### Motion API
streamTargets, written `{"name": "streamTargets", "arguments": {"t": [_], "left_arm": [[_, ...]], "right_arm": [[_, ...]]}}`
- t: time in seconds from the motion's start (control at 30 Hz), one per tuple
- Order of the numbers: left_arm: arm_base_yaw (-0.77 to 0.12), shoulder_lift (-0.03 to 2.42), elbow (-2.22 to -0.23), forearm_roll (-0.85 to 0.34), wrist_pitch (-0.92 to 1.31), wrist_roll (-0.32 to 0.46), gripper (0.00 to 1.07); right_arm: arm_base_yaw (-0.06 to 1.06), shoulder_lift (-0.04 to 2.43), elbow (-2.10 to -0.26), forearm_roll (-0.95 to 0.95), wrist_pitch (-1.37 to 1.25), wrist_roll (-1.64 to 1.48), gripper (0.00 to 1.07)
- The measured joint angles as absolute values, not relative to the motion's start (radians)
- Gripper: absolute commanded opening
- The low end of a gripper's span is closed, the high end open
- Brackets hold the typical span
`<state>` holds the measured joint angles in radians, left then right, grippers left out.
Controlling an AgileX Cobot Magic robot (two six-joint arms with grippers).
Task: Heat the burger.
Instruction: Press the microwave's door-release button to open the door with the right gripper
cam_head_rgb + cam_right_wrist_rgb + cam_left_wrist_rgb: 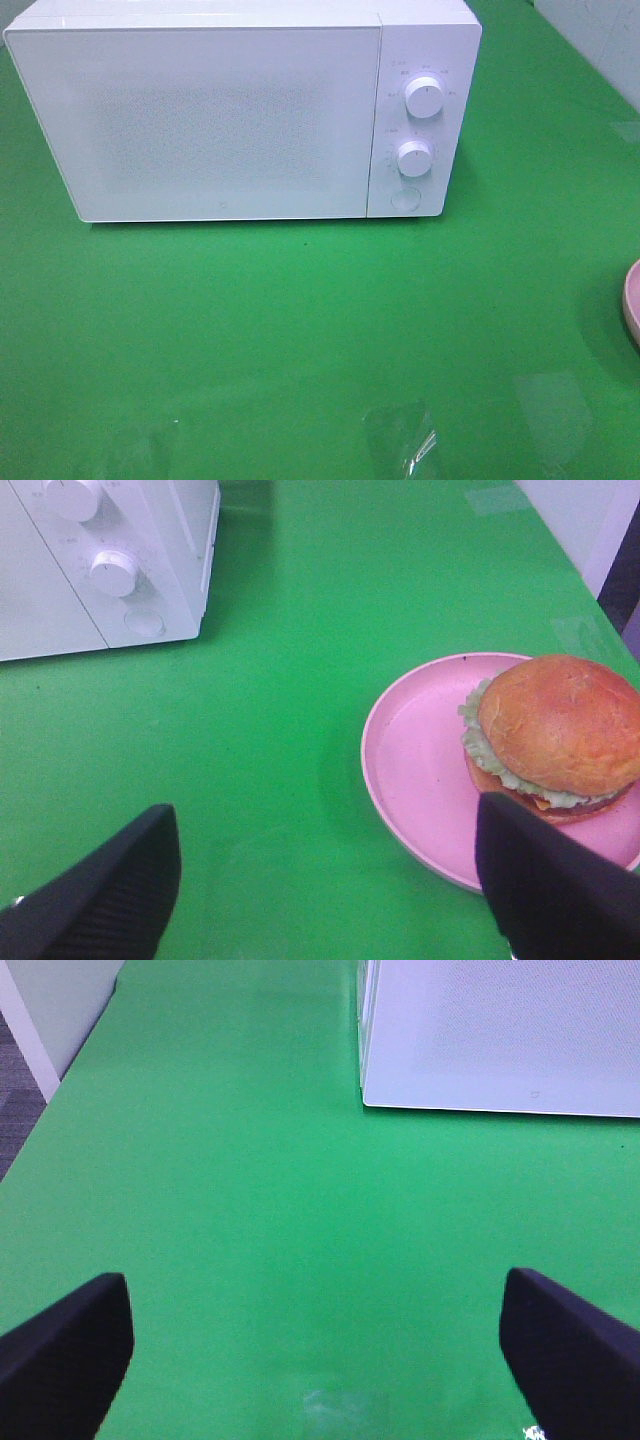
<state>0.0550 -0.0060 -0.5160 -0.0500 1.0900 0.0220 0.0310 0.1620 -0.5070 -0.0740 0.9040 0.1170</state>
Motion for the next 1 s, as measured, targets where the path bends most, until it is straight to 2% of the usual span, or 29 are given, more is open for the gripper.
{"name": "streamTargets", "arguments": {"t": [0.33,0.67,0.73,1.0], "left_arm": [[0.055,-0.006,-0.516,-0.05,1.09,0.022,0.91],[0.055,-0.006,-0.516,-0.05,1.09,0.022,0.91],[0.055,-0.006,-0.516,-0.05,1.09,0.022,0.91],[0.055,-0.006,-0.516,-0.05,1.09,0.022,0.91]], "right_arm": [[0.031,0.302,-0.493,-0.074,0.741,0.117,0.76],[0.031,0.417,-0.406,-0.074,0.457,0.117,0.76],[0.031,0.49,-0.369,-0.073,0.323,0.116,0.76],[0.031,0.653,-0.334,-0.073,0.08,0.116,0.76]]}}
